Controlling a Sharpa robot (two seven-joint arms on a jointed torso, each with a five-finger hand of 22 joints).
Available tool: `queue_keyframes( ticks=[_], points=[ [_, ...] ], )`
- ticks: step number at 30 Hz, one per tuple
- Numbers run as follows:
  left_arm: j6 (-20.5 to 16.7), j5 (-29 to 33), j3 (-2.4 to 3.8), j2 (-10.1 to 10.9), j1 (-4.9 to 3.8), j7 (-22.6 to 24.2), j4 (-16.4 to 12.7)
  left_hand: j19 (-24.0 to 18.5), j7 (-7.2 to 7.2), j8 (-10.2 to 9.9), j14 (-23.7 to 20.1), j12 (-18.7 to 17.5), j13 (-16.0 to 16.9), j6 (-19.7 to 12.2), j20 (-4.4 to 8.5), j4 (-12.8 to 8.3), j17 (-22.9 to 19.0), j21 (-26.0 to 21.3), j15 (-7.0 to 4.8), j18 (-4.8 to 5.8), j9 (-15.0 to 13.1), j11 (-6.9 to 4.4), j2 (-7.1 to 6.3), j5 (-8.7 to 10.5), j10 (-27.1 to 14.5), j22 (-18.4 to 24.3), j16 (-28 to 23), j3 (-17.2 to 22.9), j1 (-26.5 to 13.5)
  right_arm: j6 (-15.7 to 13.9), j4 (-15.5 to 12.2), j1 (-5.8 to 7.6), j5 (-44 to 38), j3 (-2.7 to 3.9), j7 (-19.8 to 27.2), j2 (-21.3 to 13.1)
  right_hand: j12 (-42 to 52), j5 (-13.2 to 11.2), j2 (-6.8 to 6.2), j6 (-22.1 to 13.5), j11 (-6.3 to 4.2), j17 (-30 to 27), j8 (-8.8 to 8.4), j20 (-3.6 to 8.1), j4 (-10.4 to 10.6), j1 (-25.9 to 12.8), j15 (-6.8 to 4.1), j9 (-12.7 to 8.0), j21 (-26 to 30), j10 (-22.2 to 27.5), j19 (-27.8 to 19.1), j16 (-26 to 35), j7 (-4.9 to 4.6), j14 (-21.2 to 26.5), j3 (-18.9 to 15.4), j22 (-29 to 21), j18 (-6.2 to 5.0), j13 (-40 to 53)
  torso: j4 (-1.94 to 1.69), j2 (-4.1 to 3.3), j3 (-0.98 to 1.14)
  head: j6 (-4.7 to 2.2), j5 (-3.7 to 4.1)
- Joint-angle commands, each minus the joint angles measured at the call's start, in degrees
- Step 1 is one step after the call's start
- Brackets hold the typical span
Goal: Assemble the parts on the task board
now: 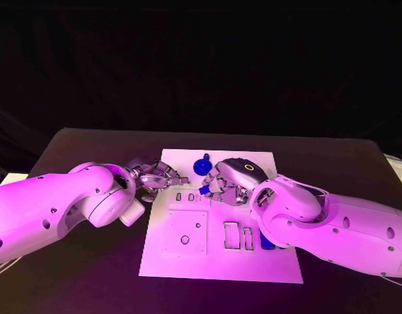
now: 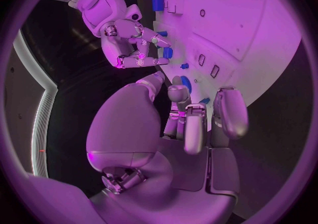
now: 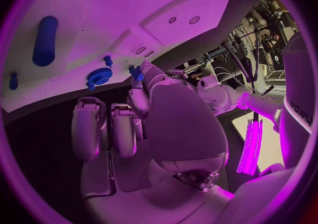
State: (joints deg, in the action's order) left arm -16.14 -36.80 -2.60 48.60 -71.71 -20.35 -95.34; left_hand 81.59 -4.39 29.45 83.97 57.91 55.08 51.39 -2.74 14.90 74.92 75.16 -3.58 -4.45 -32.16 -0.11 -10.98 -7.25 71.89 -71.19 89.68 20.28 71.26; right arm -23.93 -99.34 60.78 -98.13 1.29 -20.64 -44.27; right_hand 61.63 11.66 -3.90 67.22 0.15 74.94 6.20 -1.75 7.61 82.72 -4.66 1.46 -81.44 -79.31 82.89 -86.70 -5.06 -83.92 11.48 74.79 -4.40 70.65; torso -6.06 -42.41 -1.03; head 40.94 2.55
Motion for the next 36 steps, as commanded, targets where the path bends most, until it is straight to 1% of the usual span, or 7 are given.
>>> queue_keyframes(
  ticks=[1, 6, 10, 14, 19, 26, 36],
  points=[
    [1.81, -2.27, 0.04, -0.53, 0.09, -0.88, 0.02, 0.52, 0.14, 0.25, 6.03, 0.4, 0.1, 0.54, 0.15, -0.09, 15.08, 0.4, -0.12, 0.2, 0.15, 0.02, -0.5, 0.23, 0.43, -0.28, 0.32, -0.76, 0.32, -0.74, -0.59, 0.02, -0.35, 0.08, 0.19, -0.14, 0.28, 0.25, 0.04, 2.47, -1.08, 10.92, 1.53, 0.09, 0.32, -0.65, 0.06, 4.98, -0.39, -1.43, 0.31, -0.28, 1.54, -5.17, 0.17, 0.09, 1.18, 0.11, 0.02, -0.07, 0.01, 0.15, -0.04],
    [2.35, -2.93, 0.04, -1.42, 0.41, -0.84, 0.36, 0.67, 0.24, 0.4, 6.03, 0.47, -0.01, 0.95, 0.24, -0.28, 15.08, 0.59, -0.2, 0.25, 0.44, -0.09, -0.85, 0.27, 0.61, -0.58, 0.32, -2.1, 0.78, -1.2, -1.25, 0.03, -0.56, 0.23, -0.04, -0.35, 0.35, 0.25, -0.01, 2.52, -1.1, 10.95, 1.55, 0.09, 0.41, -0.86, 0.05, 5.02, -0.41, -1.49, 0.32, -0.3, 1.56, -5.18, 0.27, 0.12, 1.19, 0.18, 0.03, -0.03, -0.02, 0.24, -0.05],
    [2.27, -3.25, 0.04, -1.89, 0.68, -0.72, 0.58, 0.74, 0.25, 0.42, 6.03, 0.49, -0.06, 1.05, 0.27, -0.2, 15.08, 0.7, -0.22, 0.28, 0.58, -0.1, -0.86, 0.28, 0.68, -0.74, 0.32, -2.71, 0.8, -1.4, -1.64, 0.03, -0.72, 0.32, -0.18, -0.47, 0.43, 0.25, -0.05, 2.53, -1.11, 11.0, 1.55, 0.1, 0.46, -0.98, 0.05, 5.03, -0.42, -1.53, 0.33, -0.33, 1.58, -5.19, 0.33, 0.15, 1.19, 0.25, -0.04, -0.05, -0.03, 0.33, 0.04],
    [1.98, -3.4, 0.05, -2.25, 0.84, -0.57, 0.64, 0.88, 0.26, 0.44, 6.03, 0.66, -0.11, 1.27, 0.29, 0.74, 15.08, 0.88, -0.22, 0.34, 1.02, -0.11, -0.65, 0.26, 0.94, -1.05, 0.32, -5.0, 0.01, -1.09, -1.83, 0.05, -0.68, 0.38, 0.03, -0.47, 0.52, 0.23, -0.13, 2.57, -1.13, 11.08, 1.57, 0.11, 0.55, -1.2, 0.04, 5.07, -0.44, -1.6, 0.34, -0.39, 1.6, -5.21, 0.42, 0.18, 1.2, 0.33, 0.02, -0.02, -0.03, 0.36, 0.08],
    [1.99, -3.45, 0.05, -2.49, 0.91, -0.57, 0.62, 1.03, 0.37, 0.54, 6.03, 0.93, -0.07, 1.51, 0.35, 1.43, 15.08, 1.07, -0.29, 0.4, 1.46, -0.18, -0.12, 0.25, 1.21, -1.4, 0.32, -7.79, -0.4, -0.88, -2.02, 0.06, -0.65, 0.4, 0.33, -0.42, 0.5, 0.21, -0.14, 2.57, -1.13, 11.01, 1.57, 0.11, 0.56, -1.24, 0.03, 5.08, -0.44, -1.6, 0.34, -0.34, 1.61, -5.19, 0.44, 0.18, 1.2, 0.32, -0.03, 0.0, -0.02, 0.46, 0.14],
    [2.43, -3.47, 0.05, -2.6, 0.93, -0.9, 0.61, 1.13, 0.47, 0.67, 6.03, 1.07, -0.06, 1.69, 0.4, 1.39, 15.08, 1.19, -0.35, 0.44, 1.7, -0.25, 0.4, 0.22, 1.31, -1.63, 0.32, -9.17, 0.11, -0.87, -2.09, 0.09, -0.7, 0.4, 0.38, -0.29, 0.52, 0.17, -0.16, 2.58, -1.13, 11.04, 1.57, 0.11, 0.59, -1.29, 0.03, 5.09, -0.44, -1.62, 0.34, -0.36, 1.61, -5.2, 0.47, 0.19, 1.2, 0.35, -0.04, -0.01, -0.03, 0.44, 0.2],
    [3.11, -3.66, 0.05, -2.65, 0.93, -1.74, 0.67, 1.24, 0.72, 0.97, 6.03, 1.11, -0.23, 1.99, 0.6, 0.3, 15.08, 1.34, -0.57, 0.49, 2.29, -0.51, 2.03, 0.08, 1.41, -2.03, 0.32, -10.36, 4.13, -2.32, -2.52, 0.11, -1.02, 0.41, 0.49, -0.36, 0.83, 0.13, -0.18, 2.62, -1.16, 11.07, 1.59, 0.12, 0.59, -1.34, 0.02, 5.11, -0.47, -1.74, 0.36, -0.38, 1.65, -5.21, 0.55, 0.24, 1.21, 0.57, -0.04, -0.03, -0.03, 0.54, 0.09]
  ],
)
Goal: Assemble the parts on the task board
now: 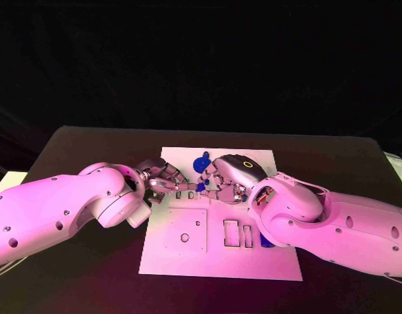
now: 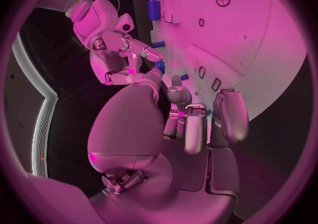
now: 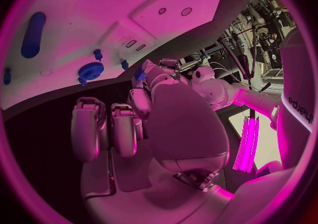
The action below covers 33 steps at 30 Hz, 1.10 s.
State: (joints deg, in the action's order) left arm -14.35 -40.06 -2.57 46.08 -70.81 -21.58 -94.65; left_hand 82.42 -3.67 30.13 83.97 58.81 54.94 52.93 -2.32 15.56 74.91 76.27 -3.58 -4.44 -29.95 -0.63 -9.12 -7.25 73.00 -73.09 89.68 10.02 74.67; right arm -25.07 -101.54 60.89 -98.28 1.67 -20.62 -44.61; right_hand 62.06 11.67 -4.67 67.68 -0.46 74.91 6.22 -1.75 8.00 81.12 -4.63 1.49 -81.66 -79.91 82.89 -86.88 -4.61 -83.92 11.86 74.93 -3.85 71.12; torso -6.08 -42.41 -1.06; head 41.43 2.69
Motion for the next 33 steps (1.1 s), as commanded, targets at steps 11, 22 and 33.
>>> queue_keyframes(
  ticks=[11, 22, 33],
  points=[
    [1.17, -0.42, 0.04, -0.21, 0.03, -0.85, 0.15, 0.51, 0.19, 0.32, 6.03, 0.1, -0.27, 0.59, 0.3, -0.86, 15.09, 0.37, -0.71, 0.54, 0.55, -0.19, 1.5, -0.15, 0.3, -0.43, 0.32, 0.45, 3.18, -1.97, -1.47, 0.01, -0.93, 0.07, 0.95, -0.25, 0.59, 0.12, 0.56, 2.21, -0.59, 11.21, 1.6, 0.13, 0.19, 0.24, -0.02, 5.11, -0.34, -1.22, 0.43, -0.29, 1.23, -5.23, 0.24, 0.24, 0.69, 0.25, 0.02, -0.02, 0.03, 0.18, -0.09],
    [1.39, -1.09, 0.05, -0.28, 0.03, -1.02, 0.21, 0.55, 0.25, 0.32, 6.03, 0.1, -0.28, 0.67, 0.34, -0.91, 15.09, 0.43, -0.75, 0.56, 0.71, -0.25, 1.66, -0.2, 0.34, -0.55, 0.32, 0.78, 3.78, -2.06, -1.9, 0.01, -0.95, 0.09, 1.01, -0.2, 0.74, 0.13, 0.52, 2.26, -0.61, 11.21, 1.63, 0.14, 0.18, 0.21, -0.04, 5.13, -0.37, -1.29, 0.46, -0.28, 1.26, -5.23, 0.28, 0.31, 0.7, 0.36, -0.08, -0.02, -0.02, 0.33, -0.09],
    [1.2, -1.24, 0.08, -0.33, 0.03, -1.07, 0.18, 0.62, 0.25, 0.33, 6.03, 0.22, -0.14, 0.71, 0.35, -0.85, 15.09, 0.55, -0.76, 0.59, 0.74, -0.25, 1.69, -0.18, 0.43, -0.71, 0.32, 0.81, 3.78, -1.56, -2.15, 0.01, -0.95, 0.09, 1.06, 0.06, 0.7, 0.14, 0.48, 2.29, -0.62, 11.23, 1.64, 0.15, 0.17, 0.18, -0.05, 5.15, -0.37, -1.29, 0.46, -0.3, 1.28, -5.23, 0.3, 0.3, 0.7, 0.35, -0.01, 0.0, -0.03, 0.52, -0.13]
  ],
)
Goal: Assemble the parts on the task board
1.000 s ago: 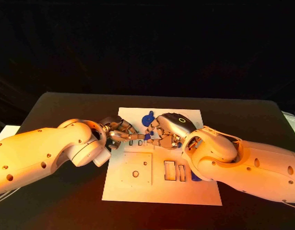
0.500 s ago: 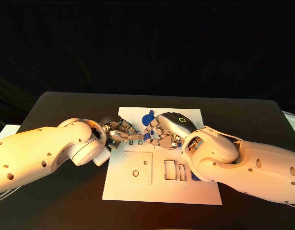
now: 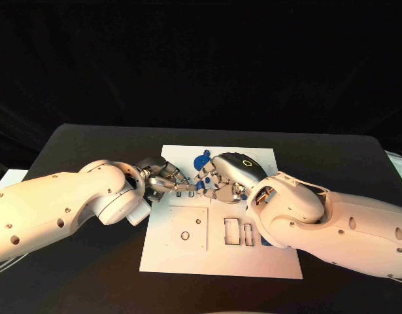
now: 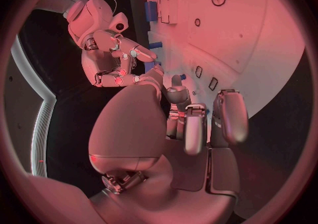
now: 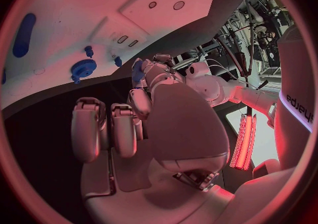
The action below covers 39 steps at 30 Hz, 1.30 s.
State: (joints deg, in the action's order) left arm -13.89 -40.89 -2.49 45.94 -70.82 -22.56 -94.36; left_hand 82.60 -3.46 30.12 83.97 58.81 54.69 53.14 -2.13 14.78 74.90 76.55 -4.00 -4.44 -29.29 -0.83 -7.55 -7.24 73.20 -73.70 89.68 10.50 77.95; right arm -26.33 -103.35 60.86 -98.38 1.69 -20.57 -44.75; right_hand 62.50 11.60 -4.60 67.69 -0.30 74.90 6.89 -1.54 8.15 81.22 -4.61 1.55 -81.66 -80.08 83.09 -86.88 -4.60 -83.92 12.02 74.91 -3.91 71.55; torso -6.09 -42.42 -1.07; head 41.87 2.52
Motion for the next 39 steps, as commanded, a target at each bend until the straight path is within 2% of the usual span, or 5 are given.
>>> queue_keyframes(
  ticks=[1, 16, 21, 29, 39],
  points=[
    [0.71, -0.41, 0.01, -0.19, 0.05, -0.08, -0.12, 0.43, 0.04, 0.33, 6.03, 0.22, 0.11, 0.51, 0.16, -0.06, 15.1, 0.27, -0.34, 0.59, 0.08, -0.05, 0.13, -0.19, 0.23, -0.09, 0.32, 0.34, 0.5, -0.2, -0.36, 0.04, -0.84, 0.08, 0.99, 0.22, 0.26, 0.2, 0.41, 2.28, -0.77, 11.24, 0.98, -0.06, 0.02, 0.08, -0.07, 5.08, -0.37, -1.12, 0.25, -0.3, 1.27, -5.23, 0.15, 0.32, 0.75, -0.08, -0.01, 0.02, -0.03, 0.11, 0.03],
    [0.36, -0.42, 0.05, -0.26, 0.05, -0.07, -0.12, 0.52, 0.05, 0.35, 6.03, 0.38, 0.28, 0.57, 0.16, 0.01, 15.1, 0.43, -0.35, 0.63, 0.1, -0.05, 0.16, -0.18, 0.34, -0.29, 0.32, 0.35, 0.47, 1.14, -0.23, 0.09, -0.74, 0.08, 0.83, 0.46, 0.15, 0.07, 0.29, 2.31, -0.78, 11.19, 0.99, -0.04, 0.08, -0.12, -0.09, 5.12, -0.36, -1.12, 0.24, -0.26, 1.28, -5.22, 0.2, 0.31, 0.75, -0.12, 0.01, 0.04, 0.0, 0.23, -0.08],
    [0.33, -0.42, 0.06, -0.04, 0.04, 0.03, 0.0, 0.52, 0.05, 0.35, 6.03, 0.38, 0.28, 0.57, 0.16, 0.01, 15.1, 0.43, -0.35, 0.63, 0.1, -0.05, 0.16, -0.18, 0.34, -0.29, 0.32, 0.35, 0.47, 3.16, 0.46, 0.23, -0.77, 0.07, 0.2, 0.52, 0.01, -0.03, 0.25, 2.3, -0.78, 11.14, 0.98, -0.04, 0.11, -0.2, -0.1, 5.13, -0.36, -1.08, 0.24, -0.22, 1.28, -5.2, 0.23, 0.31, 0.75, -0.2, 0.02, 0.04, -0.02, 0.21, -0.03],
    [-0.09, -0.16, 0.11, 1.64, 0.03, 0.24, 0.05, 0.55, 0.07, 0.38, 6.03, 0.4, 0.27, 0.64, 0.17, 0.06, 15.1, 0.48, -0.36, 0.65, 0.13, -0.07, 0.18, -0.17, 0.39, -0.36, 0.32, 0.38, 0.49, 6.36, 2.26, 0.6, -1.04, 0.06, -1.13, 1.18, -0.79, -0.55, 0.13, 2.15, -0.75, 10.76, 0.89, -0.02, 0.29, -0.63, -0.09, 5.15, -0.35, -0.8, 0.22, 0.07, 1.22, -5.11, 0.38, 0.31, 0.75, -0.64, 0.01, 0.03, -0.12, 0.2, 0.31],
    [-1.44, 0.08, 0.27, 3.81, -0.01, -0.19, -0.5, 0.46, 0.11, 0.39, 6.03, 0.31, 0.16, 0.7, 0.18, 0.08, 15.1, 0.3, -0.37, 0.59, 0.17, -0.1, 0.23, -0.18, 0.39, -0.14, 0.32, 0.44, 0.58, 8.28, 5.99, 0.97, -1.71, -0.24, -1.66, 3.78, -1.22, -0.79, 0.06, 2.03, -0.72, 10.69, 0.81, -0.03, 0.34, -0.76, -0.07, 5.16, -0.35, -0.64, 0.23, 0.13, 1.17, -5.09, 0.47, 0.34, 0.76, -0.88, -0.05, 0.02, -0.22, 0.39, 0.4]
  ],
)
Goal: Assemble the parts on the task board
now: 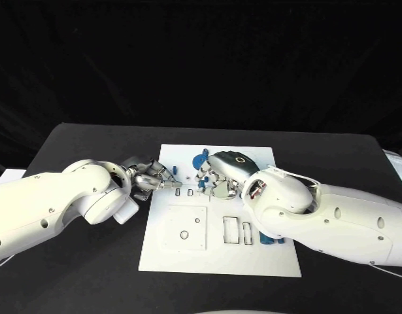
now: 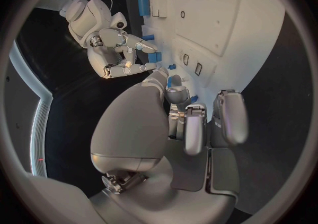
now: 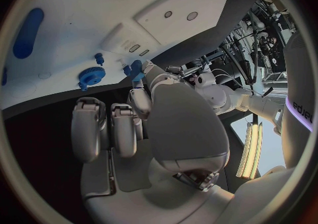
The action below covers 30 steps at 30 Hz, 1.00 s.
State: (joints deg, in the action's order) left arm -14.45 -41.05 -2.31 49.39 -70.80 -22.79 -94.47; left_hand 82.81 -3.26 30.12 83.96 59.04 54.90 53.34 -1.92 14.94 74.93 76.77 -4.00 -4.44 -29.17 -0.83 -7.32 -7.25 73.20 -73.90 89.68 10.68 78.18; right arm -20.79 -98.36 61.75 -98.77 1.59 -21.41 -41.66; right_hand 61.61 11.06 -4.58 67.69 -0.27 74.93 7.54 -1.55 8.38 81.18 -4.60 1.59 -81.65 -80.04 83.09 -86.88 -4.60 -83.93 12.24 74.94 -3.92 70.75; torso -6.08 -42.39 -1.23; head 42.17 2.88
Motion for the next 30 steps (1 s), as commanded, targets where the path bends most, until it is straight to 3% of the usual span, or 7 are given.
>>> queue_keyframes(
  ticks=[1, 5, 18, 30],
  points=[
    [-0.95, 0.25, 0.11, 0.57, -0.04, 0.06, -0.49, 0.25, -0.09, 0.39, 6.04, 0.08, -0.06, 0.5, -0.02, -0.08, 15.07, 0.08, -0.38, 0.6, 0.05, -0.1, 0.0, -0.17, 0.39, 0.05, 0.32, 0.27, 0.35, 2.98, 1.44, 0.1, -1.43, -0.21, -0.89, 0.99, -0.33, -0.24, 0.04, 2.02, -0.75, 10.67, 0.15, -0.02, 0.11, -0.72, -0.08, 5.11, -0.36, -0.67, 0.23, 0.13, 1.17, -5.09, 0.24, 0.32, 0.77, -0.08, -0.09, -0.01, -0.06, 0.12, 0.07],
    [-1.2, 0.63, 0.24, 1.36, -0.1, 0.19, -0.92, 0.25, -0.09, 0.39, 6.04, 0.08, -0.06, 0.5, -0.02, -0.08, 15.07, 0.08, -0.38, 0.6, 0.05, -0.1, 0.0, -0.17, 0.39, 0.05, 0.32, 0.27, 0.35, 3.83, 3.04, 0.18, -1.94, -0.48, -1.2, 2.05, -0.33, -0.24, 0.04, 2.02, -0.75, 10.67, 0.15, -0.02, 0.11, -0.72, -0.08, 5.11, -0.36, -0.67, 0.23, 0.13, 1.17, -5.09, 0.24, 0.32, 0.77, -0.08, -0.2, 0.02, -0.02, 0.28, 0.13],
    [-2.25, 3.55, 0.89, 3.69, -0.71, 0.87, -2.94, 0.06, -0.06, 0.35, 6.04, -0.67, -0.91, 0.5, 0.0, -0.05, 15.07, -0.31, -0.41, 0.48, 0.14, -0.13, 0.02, -0.18, 0.03, 0.5, 0.32, 0.39, 0.51, 6.38, 6.67, 0.25, -2.72, -1.35, -1.69, 5.4, -0.56, -0.56, -0.03, 1.92, -0.72, 10.67, 0.09, -0.03, 0.08, -0.78, -0.06, 5.12, -0.32, -0.57, 0.2, 0.13, 1.13, -5.08, 0.36, 0.28, 0.77, -0.18, -0.08, -0.01, 0.18, 0.47, -0.25],
    [-2.18, 3.93, 0.98, 3.59, -1.05, 0.94, -2.96, 0.06, -0.09, 0.29, 6.04, -1.26, -1.53, 0.44, 0.02, 0.0, 15.07, -0.31, -0.43, 0.48, 0.22, -0.13, -0.06, -0.17, -0.27, 0.49, 0.32, 0.45, 0.58, 7.64, 7.51, 0.25, -2.81, -1.61, -1.9, 6.41, -0.63, -0.67, -0.08, 1.89, -0.7, 10.66, 0.07, -0.04, 0.06, -0.8, -0.05, 5.13, -0.31, -0.54, 0.19, 0.14, 1.11, -5.08, 0.4, 0.27, 0.77, -0.2, -0.09, -0.01, 0.24, 0.59, -0.49]
  ],
)
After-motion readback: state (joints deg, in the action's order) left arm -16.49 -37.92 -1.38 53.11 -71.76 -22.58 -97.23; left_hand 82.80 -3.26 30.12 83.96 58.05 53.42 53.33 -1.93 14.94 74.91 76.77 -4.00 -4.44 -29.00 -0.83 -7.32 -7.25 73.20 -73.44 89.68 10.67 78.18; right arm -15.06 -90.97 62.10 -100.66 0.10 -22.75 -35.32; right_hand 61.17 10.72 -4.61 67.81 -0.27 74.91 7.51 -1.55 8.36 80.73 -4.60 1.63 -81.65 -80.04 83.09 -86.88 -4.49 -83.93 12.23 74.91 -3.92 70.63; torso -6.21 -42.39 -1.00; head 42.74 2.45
